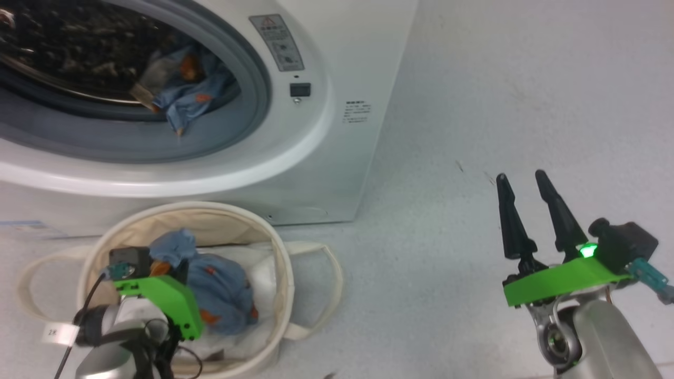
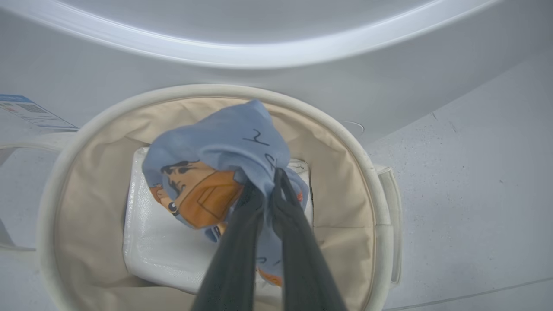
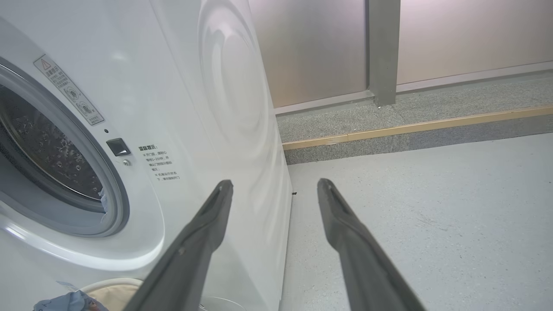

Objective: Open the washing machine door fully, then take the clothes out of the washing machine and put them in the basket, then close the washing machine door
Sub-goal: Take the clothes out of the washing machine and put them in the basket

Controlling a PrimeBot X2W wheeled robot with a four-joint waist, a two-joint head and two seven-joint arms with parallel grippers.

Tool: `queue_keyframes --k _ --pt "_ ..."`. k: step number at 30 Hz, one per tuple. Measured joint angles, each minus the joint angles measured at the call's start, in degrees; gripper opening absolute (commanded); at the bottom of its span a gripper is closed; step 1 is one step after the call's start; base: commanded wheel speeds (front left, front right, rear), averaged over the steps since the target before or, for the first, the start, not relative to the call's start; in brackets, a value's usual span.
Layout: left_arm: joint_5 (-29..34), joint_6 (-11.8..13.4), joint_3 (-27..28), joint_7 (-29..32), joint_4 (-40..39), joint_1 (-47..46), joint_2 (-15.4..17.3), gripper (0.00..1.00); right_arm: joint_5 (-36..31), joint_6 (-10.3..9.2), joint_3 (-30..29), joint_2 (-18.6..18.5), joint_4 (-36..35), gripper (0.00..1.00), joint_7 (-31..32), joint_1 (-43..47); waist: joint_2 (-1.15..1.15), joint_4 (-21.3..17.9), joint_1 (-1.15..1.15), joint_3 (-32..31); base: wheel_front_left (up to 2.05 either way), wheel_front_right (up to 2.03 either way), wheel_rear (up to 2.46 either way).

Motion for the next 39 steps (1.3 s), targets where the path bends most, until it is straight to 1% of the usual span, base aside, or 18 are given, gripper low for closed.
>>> queue_keyframes --k 4,9,13,23,29,30,31,32,33,36,39 --pt "-1.0 -0.6 0.1 1.7 4.1 -1.0 0.0 0.00 0.0 0.00 -0.3 0.0 -1.0 1.00 0.0 -0.9 0.00 -1.0 0.00 1.9 0.00 0.00 0.00" --pt "-2.4 -1.0 0.8 3.4 6.2 -2.0 0.2 0.00 0.0 0.00 -0.4 0.0 -1.4 1.00 0.0 -1.5 0.00 -1.9 0.00 4.4 0.00 0.00 0.00" --pt "-3.1 -1.5 1.1 4.3 6.7 -3.3 0.2 0.00 0.0 0.00 -0.7 0.0 -2.4 1.00 0.0 -2.4 0.00 -2.5 0.00 6.3 0.00 0.00 0.00" --pt "-3.5 -1.5 0.7 5.8 7.2 -5.6 0.8 0.00 -0.2 0.00 -1.3 0.0 -4.3 1.00 0.0 -3.7 0.00 -2.8 0.00 11.6 0.00 0.00 0.00" --pt "-3.5 -1.5 0.7 5.6 7.3 -5.6 1.4 0.00 -0.6 0.00 -1.5 0.0 -4.6 1.00 0.0 -4.4 0.00 -2.7 0.00 12.2 0.00 0.00 0.00" --pt "-3.5 -1.5 0.6 5.6 7.3 -5.6 1.5 0.02 -0.6 0.00 -1.5 0.0 -4.6 1.00 0.0 -4.4 0.00 -2.7 0.00 12.0 0.00 0.00 0.00" --pt "-3.6 -1.5 0.7 5.6 7.3 -5.6 1.5 0.29 -0.6 0.00 -1.5 0.0 -4.6 1.00 0.0 -4.4 0.00 -2.6 0.00 11.9 0.00 0.00 0.00" --pt "-4.2 -1.5 0.8 5.5 7.3 -5.6 1.5 0.90 -0.6 0.00 -1.5 0.0 -4.6 1.00 0.0 -4.4 0.00 -2.5 0.00 11.7 0.00 0.00 0.00" --pt "-4.6 -1.5 0.8 5.1 7.3 -5.6 1.5 1.00 -0.6 0.00 -1.5 0.1 -4.6 1.00 0.0 -4.4 0.00 -2.4 0.00 11.4 0.00 0.00 0.00" --pt "-4.7 -1.4 0.9 5.1 7.3 -5.5 1.4 1.00 -0.6 0.00 -1.4 0.1 -4.2 1.00 0.0 -4.4 0.00 -2.0 0.00 10.3 0.00 0.00 0.00" --pt "-4.7 -1.4 0.3 3.3 7.3 -4.8 1.2 1.00 -0.6 0.00 -1.2 0.0 -3.3 1.00 0.0 -4.2 0.00 -1.3 0.00 8.1 0.00 0.00 0.00"
